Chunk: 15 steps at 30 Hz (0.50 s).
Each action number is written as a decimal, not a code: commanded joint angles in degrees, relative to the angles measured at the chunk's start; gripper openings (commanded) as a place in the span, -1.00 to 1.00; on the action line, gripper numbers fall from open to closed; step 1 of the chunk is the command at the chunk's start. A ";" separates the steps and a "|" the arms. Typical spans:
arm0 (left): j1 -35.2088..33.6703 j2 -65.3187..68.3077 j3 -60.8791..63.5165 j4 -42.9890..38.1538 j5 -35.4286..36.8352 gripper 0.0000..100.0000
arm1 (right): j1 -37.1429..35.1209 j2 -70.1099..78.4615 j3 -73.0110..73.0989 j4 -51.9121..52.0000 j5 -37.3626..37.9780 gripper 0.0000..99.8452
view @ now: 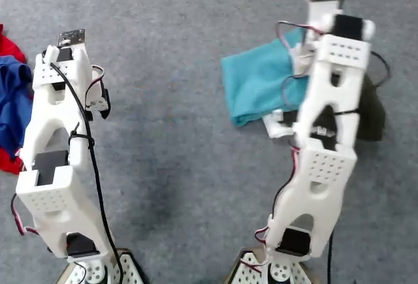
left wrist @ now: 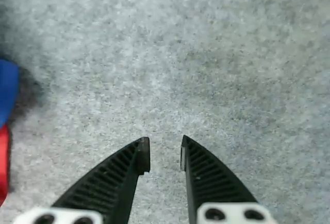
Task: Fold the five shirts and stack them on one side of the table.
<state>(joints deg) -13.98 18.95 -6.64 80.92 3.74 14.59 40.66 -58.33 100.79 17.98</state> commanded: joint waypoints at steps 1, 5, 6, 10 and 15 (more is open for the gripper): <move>-0.13 -0.97 -3.38 -0.09 0.26 -0.75 | 5.45 -0.66 -4.44 0.09 3.52 -0.97; -0.04 -0.97 -3.30 -0.09 0.26 -0.75 | 10.11 -0.66 -5.93 0.09 5.54 -0.97; -0.04 -0.97 -3.12 -0.09 0.26 -0.75 | 10.99 -0.57 -6.11 0.00 6.33 -0.97; -0.04 -0.97 -3.38 0.18 0.26 -0.75 | 13.80 -0.57 -6.11 -0.88 7.91 -0.97; -0.04 -1.05 -3.38 0.26 0.18 -0.75 | 15.56 -0.48 -5.76 -1.32 7.91 -0.97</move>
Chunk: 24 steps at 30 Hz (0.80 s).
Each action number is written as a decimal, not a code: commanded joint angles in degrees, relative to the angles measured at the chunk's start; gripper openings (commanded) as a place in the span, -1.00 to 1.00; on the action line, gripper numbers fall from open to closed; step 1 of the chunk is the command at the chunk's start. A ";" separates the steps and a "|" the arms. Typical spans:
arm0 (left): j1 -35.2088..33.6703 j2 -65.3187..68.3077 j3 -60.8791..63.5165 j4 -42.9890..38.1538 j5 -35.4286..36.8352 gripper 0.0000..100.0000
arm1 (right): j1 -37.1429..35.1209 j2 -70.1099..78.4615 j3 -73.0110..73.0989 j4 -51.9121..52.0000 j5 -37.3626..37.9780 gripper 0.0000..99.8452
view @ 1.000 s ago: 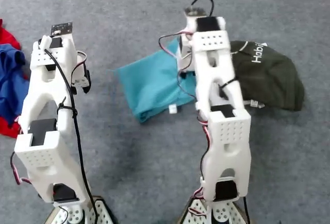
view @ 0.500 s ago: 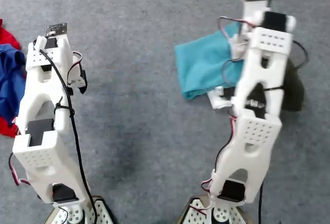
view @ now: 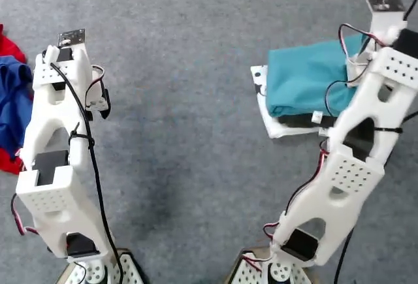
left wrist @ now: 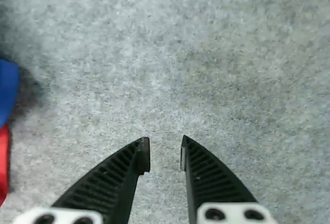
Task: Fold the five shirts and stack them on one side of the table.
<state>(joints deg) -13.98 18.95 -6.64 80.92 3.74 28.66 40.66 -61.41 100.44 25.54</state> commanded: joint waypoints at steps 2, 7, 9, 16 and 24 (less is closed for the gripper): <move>-0.04 -1.05 -3.21 0.35 0.18 -0.75 | 1.49 -0.22 -2.51 -1.05 0.44 -0.97; -0.57 -1.05 -3.38 0.35 0.18 -0.75 | 1.23 1.27 -2.86 -0.79 0.35 -0.85; -0.75 -1.14 -3.38 0.53 0.18 -0.74 | 1.23 1.27 -2.68 -0.26 0.26 -0.62; -3.74 -3.52 -9.89 7.91 -3.43 -0.74 | 1.32 -1.45 -2.95 0.70 -0.35 -0.23; -8.92 -11.08 -12.53 15.12 -7.91 -0.74 | -1.05 -4.18 -2.86 0.53 -9.85 -0.98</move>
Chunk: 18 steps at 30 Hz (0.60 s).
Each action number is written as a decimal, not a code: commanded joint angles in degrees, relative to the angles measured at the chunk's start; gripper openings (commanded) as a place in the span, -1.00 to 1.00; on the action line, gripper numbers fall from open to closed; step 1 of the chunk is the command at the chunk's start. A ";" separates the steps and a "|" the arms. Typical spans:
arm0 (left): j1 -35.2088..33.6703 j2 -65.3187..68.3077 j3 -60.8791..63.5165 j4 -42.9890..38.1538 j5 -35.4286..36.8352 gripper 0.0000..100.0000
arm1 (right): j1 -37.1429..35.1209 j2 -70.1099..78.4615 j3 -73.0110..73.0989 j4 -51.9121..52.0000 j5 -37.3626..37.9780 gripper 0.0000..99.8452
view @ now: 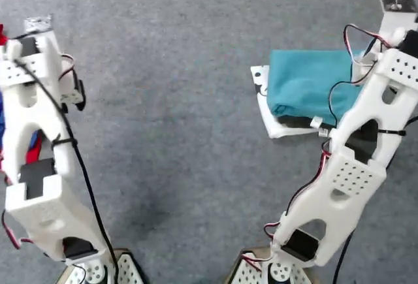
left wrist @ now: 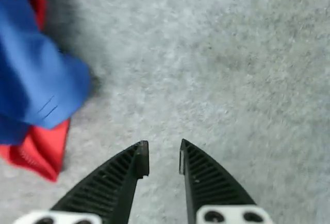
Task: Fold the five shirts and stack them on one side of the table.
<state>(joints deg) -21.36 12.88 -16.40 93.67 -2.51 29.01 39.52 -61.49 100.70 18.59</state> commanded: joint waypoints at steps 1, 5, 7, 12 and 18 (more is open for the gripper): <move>-2.24 -5.89 -2.77 2.99 -1.67 -0.74 | -1.49 -2.33 -2.77 0.26 -3.60 -0.96; -5.85 -8.88 -2.68 5.63 -1.67 -0.75 | 0.09 3.03 -3.12 -0.88 -3.78 -0.91; -7.96 -10.11 -2.42 7.12 -1.67 -0.75 | 1.67 6.73 -3.30 -2.81 -3.78 -0.97; -12.70 -16.79 6.99 7.21 -1.67 -0.75 | 4.13 14.81 -3.38 -5.71 -3.69 -0.97; -16.84 -29.63 17.89 7.03 -1.67 -0.74 | 0.09 13.85 -10.51 -0.18 -3.69 -0.96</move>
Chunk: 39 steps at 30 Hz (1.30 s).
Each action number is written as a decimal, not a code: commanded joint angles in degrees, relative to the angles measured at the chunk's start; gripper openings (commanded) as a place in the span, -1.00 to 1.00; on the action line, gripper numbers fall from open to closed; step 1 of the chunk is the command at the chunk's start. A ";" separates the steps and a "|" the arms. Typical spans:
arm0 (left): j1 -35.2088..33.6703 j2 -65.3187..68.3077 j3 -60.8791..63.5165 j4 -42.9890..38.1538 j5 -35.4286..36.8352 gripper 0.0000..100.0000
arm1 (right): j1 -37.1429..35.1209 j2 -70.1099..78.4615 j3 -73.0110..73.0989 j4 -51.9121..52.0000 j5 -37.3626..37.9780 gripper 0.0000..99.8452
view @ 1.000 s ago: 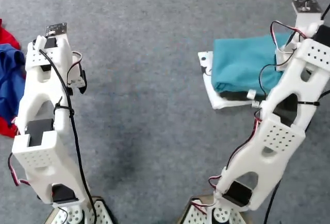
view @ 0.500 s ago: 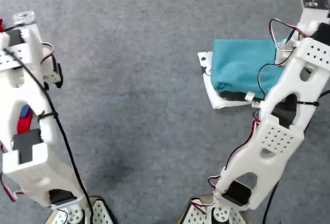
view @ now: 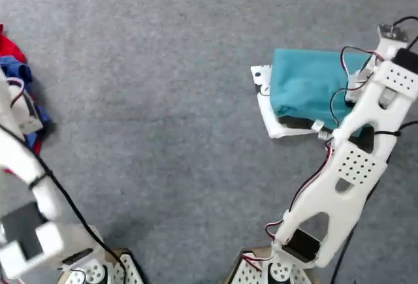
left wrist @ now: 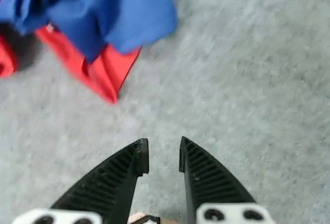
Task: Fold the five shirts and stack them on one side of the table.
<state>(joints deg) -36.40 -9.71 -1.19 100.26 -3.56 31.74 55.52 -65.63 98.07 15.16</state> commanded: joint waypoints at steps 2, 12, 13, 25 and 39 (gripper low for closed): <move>-3.82 -9.85 4.44 0.44 -0.18 -0.72 | -4.40 -2.86 -9.36 3.08 -0.26 -0.96; -20.97 -6.15 4.18 -5.89 -2.64 -0.56 | -10.64 -3.30 -24.57 3.08 -0.35 -0.96; -21.05 -4.13 4.26 -7.82 -2.81 -0.56 | -11.69 -3.30 -26.42 3.08 -0.35 -0.96; -12.53 28.22 -11.91 -27.16 6.59 -0.54 | -20.13 -8.04 -28.26 3.16 -0.88 -0.97; 1.63 31.82 -30.99 -8.70 -0.97 -0.94 | -23.47 -15.52 -27.91 3.25 -4.92 -0.97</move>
<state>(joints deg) -38.42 25.98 -27.30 86.11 -2.86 9.32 44.09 -92.88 100.97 10.59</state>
